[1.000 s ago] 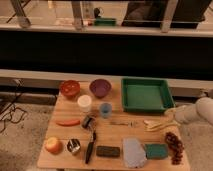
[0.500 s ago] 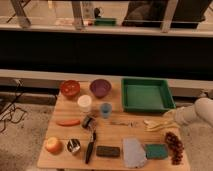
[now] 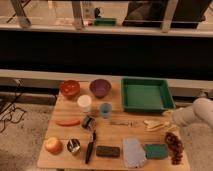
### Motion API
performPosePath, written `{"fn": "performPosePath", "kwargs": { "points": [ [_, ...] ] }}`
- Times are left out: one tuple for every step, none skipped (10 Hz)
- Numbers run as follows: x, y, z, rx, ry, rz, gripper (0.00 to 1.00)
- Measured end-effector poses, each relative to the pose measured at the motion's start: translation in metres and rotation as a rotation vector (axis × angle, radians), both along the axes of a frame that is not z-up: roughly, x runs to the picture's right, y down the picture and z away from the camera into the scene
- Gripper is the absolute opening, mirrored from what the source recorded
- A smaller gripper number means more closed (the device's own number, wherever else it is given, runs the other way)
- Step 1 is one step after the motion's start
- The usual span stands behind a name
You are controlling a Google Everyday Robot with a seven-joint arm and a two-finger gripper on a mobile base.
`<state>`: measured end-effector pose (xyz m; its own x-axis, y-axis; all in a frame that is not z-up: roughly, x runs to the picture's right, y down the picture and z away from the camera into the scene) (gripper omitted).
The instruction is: Place banana in metal cup
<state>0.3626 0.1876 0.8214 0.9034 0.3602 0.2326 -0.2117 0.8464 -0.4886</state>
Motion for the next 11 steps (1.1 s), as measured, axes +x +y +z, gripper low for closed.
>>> {"fn": "performPosePath", "kwargs": {
  "points": [
    [0.0,-0.002,0.004,-0.003,-0.004,0.005,0.71],
    [-0.001,-0.002,0.005,-0.01,-0.009,0.009,0.71],
    [0.0,-0.003,0.008,-0.013,-0.012,0.019,0.71],
    [0.0,-0.002,0.01,-0.017,-0.014,0.027,0.71],
    [0.0,-0.002,0.011,-0.02,-0.017,0.031,0.71],
    [-0.001,-0.002,0.014,-0.027,-0.023,0.035,0.71],
    [-0.002,-0.002,0.015,-0.032,-0.027,0.037,0.71],
    [-0.004,-0.001,0.016,-0.036,-0.03,0.037,0.71],
    [-0.005,0.0,0.017,-0.041,-0.035,0.037,0.71],
    [-0.006,0.002,0.017,-0.048,-0.04,0.036,0.71],
    [-0.007,0.004,0.016,-0.054,-0.044,0.034,0.71]
  ]
}}
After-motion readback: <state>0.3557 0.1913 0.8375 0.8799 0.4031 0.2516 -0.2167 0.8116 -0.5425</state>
